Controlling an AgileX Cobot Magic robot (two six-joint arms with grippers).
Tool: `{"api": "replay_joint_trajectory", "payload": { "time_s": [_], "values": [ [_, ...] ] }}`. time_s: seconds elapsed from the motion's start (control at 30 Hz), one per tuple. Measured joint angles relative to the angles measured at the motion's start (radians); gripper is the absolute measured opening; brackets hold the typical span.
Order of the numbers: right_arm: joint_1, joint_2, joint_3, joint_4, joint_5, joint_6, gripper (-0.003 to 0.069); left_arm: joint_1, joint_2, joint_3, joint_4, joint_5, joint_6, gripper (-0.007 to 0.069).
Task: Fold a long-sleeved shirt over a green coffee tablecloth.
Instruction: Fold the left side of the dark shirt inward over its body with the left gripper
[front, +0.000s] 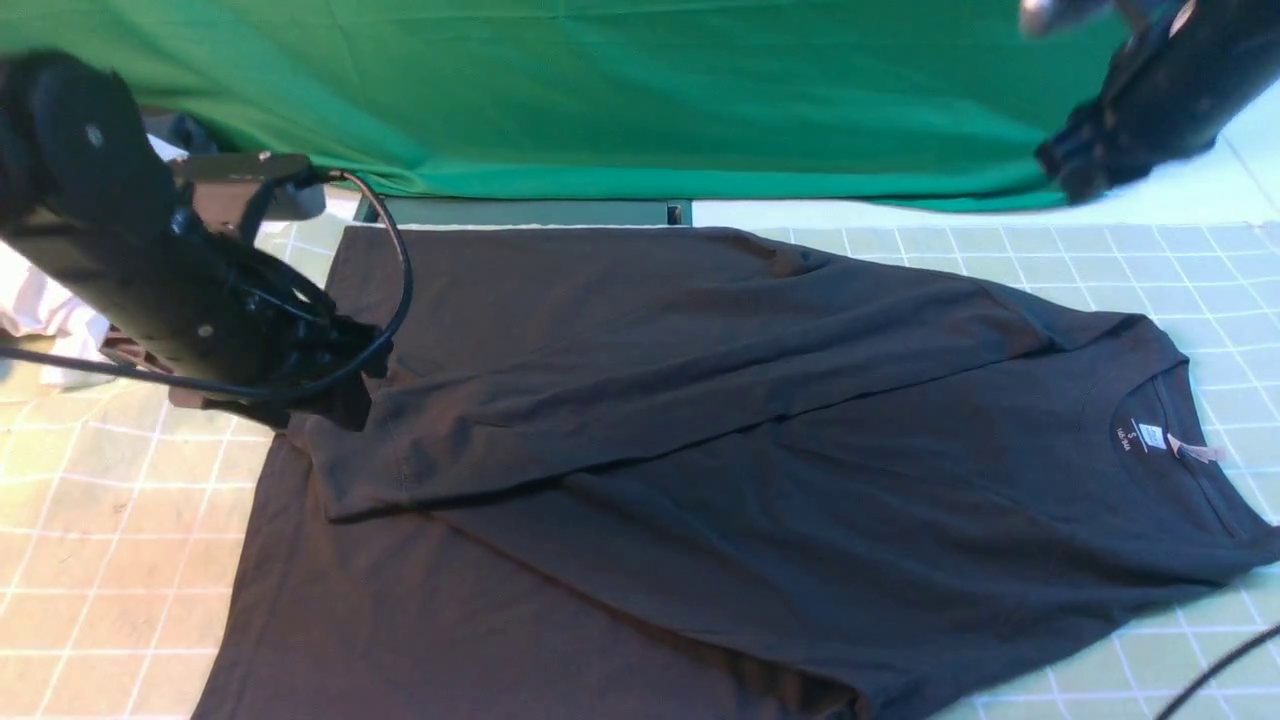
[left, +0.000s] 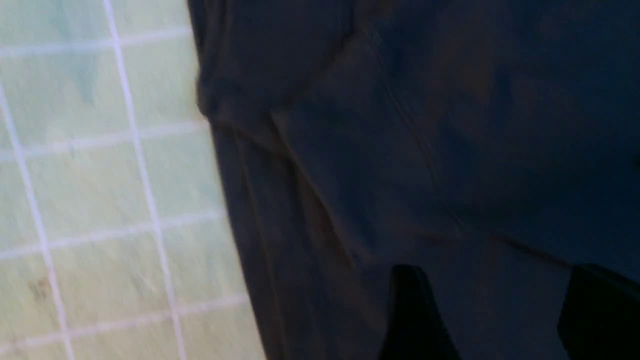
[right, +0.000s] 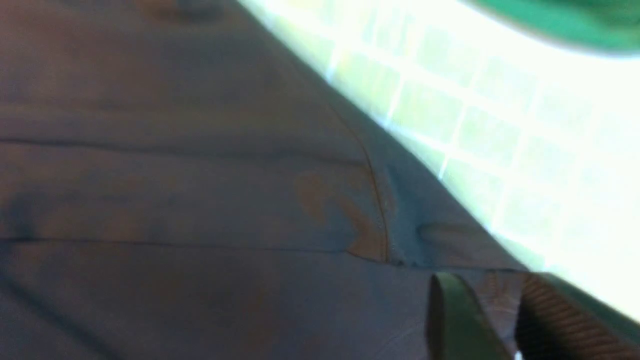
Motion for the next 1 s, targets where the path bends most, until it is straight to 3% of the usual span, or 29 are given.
{"api": "replay_joint_trajectory", "payload": {
  "time_s": [0.1,0.3,0.77,0.9,1.0],
  "values": [
    [0.051,-0.094,0.0,0.006,0.029,0.0,0.0156,0.001,0.055,0.005,0.029,-0.06,-0.022,0.0347],
    [0.146,-0.276,0.105,-0.02,0.048,0.021,0.015,0.001,0.142,-0.019,0.037,-0.121,-0.045,0.0347],
    [0.169,-0.677,0.951,-0.051,-0.222,0.09,0.0122,0.001,0.192,-0.027,0.1,-0.103,-0.121,0.0347],
    [0.169,-0.708,1.099,-0.051,-0.294,0.098,0.012,0.001,0.222,-0.027,0.099,-0.08,-0.122,0.0332],
    [0.17,-0.714,1.14,-0.051,-0.357,0.104,0.012,0.001,0.229,-0.027,0.099,-0.076,-0.122,0.0275]
  ]
}}
